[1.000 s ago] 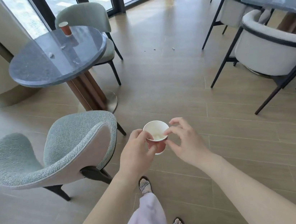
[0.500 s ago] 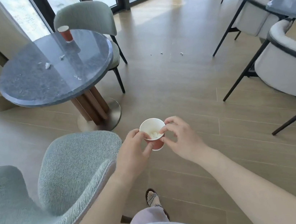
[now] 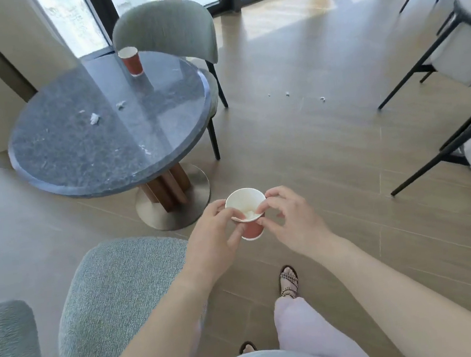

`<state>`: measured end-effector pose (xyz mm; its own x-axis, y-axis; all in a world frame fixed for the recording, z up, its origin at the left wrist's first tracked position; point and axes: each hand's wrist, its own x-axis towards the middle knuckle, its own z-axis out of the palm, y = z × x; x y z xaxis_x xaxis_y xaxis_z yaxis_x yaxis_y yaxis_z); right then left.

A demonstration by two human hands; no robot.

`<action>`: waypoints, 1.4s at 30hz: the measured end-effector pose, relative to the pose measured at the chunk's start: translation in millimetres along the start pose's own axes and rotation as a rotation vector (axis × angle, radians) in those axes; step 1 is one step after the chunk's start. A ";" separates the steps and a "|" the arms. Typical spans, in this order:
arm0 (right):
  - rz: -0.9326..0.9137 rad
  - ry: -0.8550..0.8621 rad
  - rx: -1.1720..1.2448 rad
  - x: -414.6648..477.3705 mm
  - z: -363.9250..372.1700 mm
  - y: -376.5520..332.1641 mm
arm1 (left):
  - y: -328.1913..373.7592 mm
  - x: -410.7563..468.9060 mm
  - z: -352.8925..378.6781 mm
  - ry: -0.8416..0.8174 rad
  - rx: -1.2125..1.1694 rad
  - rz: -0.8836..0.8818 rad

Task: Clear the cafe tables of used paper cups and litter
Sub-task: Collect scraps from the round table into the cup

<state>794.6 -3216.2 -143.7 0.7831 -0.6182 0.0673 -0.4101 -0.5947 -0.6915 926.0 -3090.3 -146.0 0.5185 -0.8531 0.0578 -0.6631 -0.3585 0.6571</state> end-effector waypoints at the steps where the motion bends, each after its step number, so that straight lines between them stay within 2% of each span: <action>1: -0.013 -0.019 -0.003 17.5 0.0 6.4 | -4.6 15.3 0.3 0.003 0.007 -0.021; 11: -0.162 -0.172 -0.010 212.8 -33.8 54.6 | -11.4 181.3 1.8 0.143 -0.004 -0.163; 25: -0.238 -0.269 0.019 349.4 -26.7 72.2 | -33.2 293.0 -10.3 0.189 0.019 -0.289; 31: -0.282 -0.290 -0.032 416.6 -2.5 56.8 | -73.4 336.5 -36.8 0.189 0.019 -0.330; 37: -0.330 -0.379 -0.067 485.8 53.2 21.9 | -145.0 370.0 -86.0 0.152 0.029 -0.370; 42: -0.397 -0.408 -0.107 539.8 98.5 -15.4 | -200.3 393.0 -131.9 0.188 0.048 -0.395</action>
<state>1269.7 -3490.1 -167.6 0.9948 -0.1012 0.0096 -0.0760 -0.8026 -0.5917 1333.7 -3303.8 -155.8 0.8236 -0.5647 -0.0518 -0.4165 -0.6643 0.6207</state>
